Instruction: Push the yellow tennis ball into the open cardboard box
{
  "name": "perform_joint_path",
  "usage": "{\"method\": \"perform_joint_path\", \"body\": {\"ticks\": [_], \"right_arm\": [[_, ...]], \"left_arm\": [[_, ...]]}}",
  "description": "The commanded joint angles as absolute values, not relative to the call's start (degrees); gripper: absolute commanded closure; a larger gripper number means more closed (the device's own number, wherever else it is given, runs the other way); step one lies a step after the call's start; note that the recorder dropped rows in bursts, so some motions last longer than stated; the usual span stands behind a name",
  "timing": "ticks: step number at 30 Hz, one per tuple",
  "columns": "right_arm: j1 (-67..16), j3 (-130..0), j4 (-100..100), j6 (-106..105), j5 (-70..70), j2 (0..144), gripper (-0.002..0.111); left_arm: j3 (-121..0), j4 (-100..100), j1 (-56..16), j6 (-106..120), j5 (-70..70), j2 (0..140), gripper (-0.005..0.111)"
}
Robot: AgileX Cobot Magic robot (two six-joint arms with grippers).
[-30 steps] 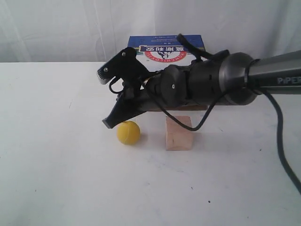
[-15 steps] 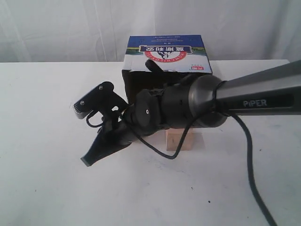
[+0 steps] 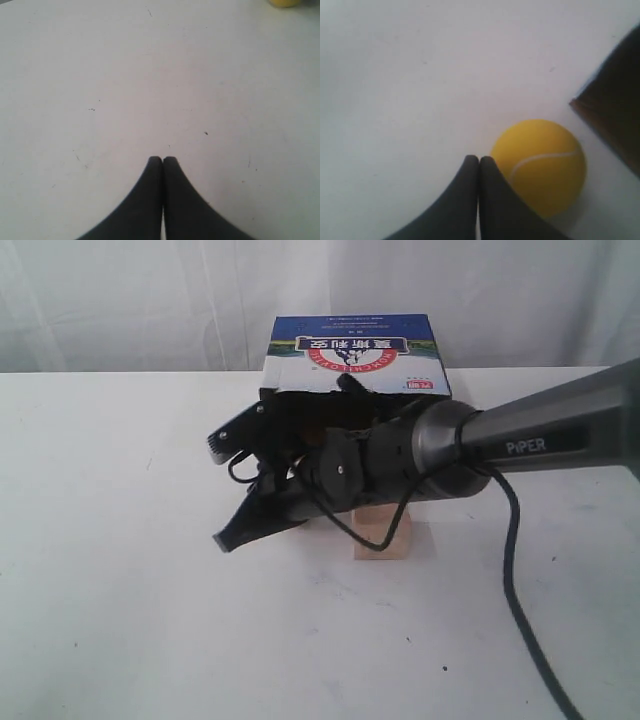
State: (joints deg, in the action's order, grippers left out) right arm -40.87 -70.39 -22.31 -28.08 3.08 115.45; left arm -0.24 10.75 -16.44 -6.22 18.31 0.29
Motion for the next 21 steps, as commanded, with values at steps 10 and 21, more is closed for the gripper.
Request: {"method": "perform_joint_path", "body": {"ticks": [10, 21], "right_arm": [[-38.2, -74.7, -23.9, -34.5, 11.6, 110.1, 0.108], [-39.0, -74.8, -13.8, -15.6, 20.3, 112.4, 0.108]], "left_arm": [[0.0, 10.8, -16.7, -6.1, 18.9, 0.0, 0.107], [0.0, 10.8, -16.7, -6.1, 18.9, 0.0, 0.107]]}}
